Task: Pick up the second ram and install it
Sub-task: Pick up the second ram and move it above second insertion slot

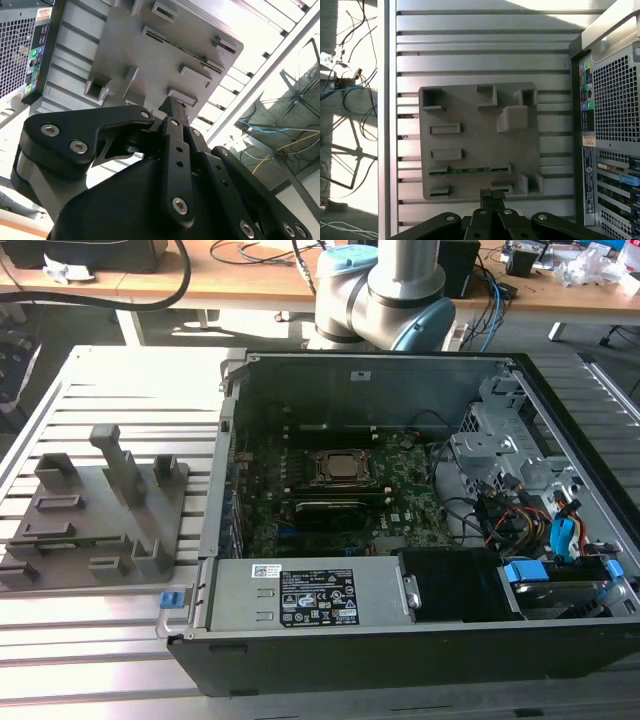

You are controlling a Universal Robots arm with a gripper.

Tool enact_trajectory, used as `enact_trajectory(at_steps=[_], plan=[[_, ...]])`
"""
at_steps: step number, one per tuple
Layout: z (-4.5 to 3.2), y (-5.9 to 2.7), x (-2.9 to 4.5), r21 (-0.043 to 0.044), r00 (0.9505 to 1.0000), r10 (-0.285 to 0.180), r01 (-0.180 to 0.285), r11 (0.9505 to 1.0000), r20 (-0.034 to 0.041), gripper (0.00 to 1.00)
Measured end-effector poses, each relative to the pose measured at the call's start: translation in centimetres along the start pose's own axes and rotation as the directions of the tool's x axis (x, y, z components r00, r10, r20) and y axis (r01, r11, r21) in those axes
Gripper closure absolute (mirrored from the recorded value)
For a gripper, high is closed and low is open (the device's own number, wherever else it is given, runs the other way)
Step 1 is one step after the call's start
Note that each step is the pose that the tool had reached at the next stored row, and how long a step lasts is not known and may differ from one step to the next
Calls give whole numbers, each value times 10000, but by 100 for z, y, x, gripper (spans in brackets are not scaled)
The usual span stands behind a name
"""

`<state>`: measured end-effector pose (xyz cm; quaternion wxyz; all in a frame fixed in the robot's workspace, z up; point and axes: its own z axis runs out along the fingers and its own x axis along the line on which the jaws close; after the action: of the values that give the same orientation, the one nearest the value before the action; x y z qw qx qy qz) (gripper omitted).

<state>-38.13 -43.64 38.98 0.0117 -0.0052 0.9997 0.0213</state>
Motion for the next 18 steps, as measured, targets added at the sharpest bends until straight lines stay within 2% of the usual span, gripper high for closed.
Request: enact_trajectory(at_steps=[2,5,6,7,8,9,10,13,15,18], plan=[[0,-1,-1,-1,9993,-386,386,9993,-16,89],[0,-1,-1,-12,9937,-1124,1124,9937,-47,89],[-1,-1,-1,-25,9874,-1583,1583,9874,-66,89],[0,-1,-1,-40,9785,-2063,2062,9785,-84,89],[0,-1,-2,-28,9721,-2344,2344,9721,-99,89],[0,-1,-1,-51,9535,-3010,3010,9536,-123,89],[0,-1,-1,-63,9438,-3302,3302,9439,-133,89],[0,-1,-1,-84,9233,-3838,3837,9234,-151,89],[0,-1,-1,-94,9125,-4087,4086,9127,-159,89],[-1,-1,-1,-103,9029,-4295,4294,9031,-166,89]])
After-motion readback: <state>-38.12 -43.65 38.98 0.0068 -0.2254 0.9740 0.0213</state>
